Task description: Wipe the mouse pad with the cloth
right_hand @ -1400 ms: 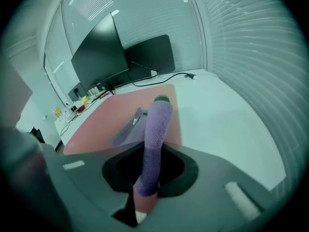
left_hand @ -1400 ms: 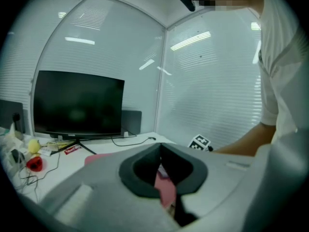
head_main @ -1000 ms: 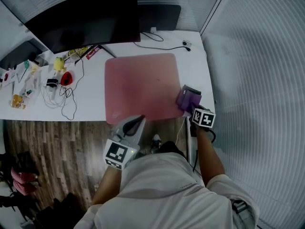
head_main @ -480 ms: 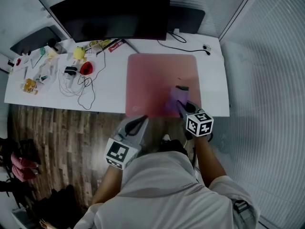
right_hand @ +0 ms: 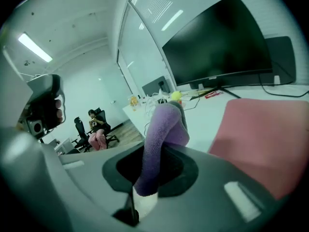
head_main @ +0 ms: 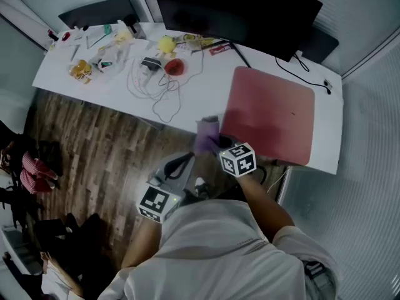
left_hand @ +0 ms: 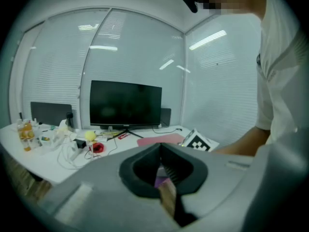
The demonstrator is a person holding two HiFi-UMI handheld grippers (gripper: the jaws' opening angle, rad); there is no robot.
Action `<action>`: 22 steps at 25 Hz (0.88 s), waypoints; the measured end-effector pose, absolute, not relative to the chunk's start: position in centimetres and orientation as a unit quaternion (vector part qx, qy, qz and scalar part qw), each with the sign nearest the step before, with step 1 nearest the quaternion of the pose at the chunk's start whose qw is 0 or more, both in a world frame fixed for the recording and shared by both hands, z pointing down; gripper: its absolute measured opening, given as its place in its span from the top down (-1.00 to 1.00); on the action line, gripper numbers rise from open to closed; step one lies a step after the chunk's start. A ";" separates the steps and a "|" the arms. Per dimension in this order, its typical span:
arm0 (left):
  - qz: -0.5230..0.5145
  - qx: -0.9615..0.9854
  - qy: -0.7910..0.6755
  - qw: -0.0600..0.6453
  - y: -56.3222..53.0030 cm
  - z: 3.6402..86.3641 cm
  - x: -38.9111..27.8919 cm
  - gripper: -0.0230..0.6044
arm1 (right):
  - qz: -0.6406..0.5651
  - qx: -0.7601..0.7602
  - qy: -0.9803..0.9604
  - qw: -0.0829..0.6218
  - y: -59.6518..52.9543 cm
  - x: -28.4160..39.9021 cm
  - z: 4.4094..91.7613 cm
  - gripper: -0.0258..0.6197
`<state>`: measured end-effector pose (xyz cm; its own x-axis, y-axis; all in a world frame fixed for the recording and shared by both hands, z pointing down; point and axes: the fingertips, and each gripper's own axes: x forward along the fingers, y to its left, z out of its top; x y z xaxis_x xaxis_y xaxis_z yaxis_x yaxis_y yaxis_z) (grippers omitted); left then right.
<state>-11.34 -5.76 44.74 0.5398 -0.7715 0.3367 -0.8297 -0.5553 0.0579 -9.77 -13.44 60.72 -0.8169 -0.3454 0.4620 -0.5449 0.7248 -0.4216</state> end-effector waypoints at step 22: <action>0.142 0.933 -0.312 0.111 -10.3 47.4 5.2 0.92 | 0.391 0.464 -0.766 0.211 -14.5 17.3 69.8 0.74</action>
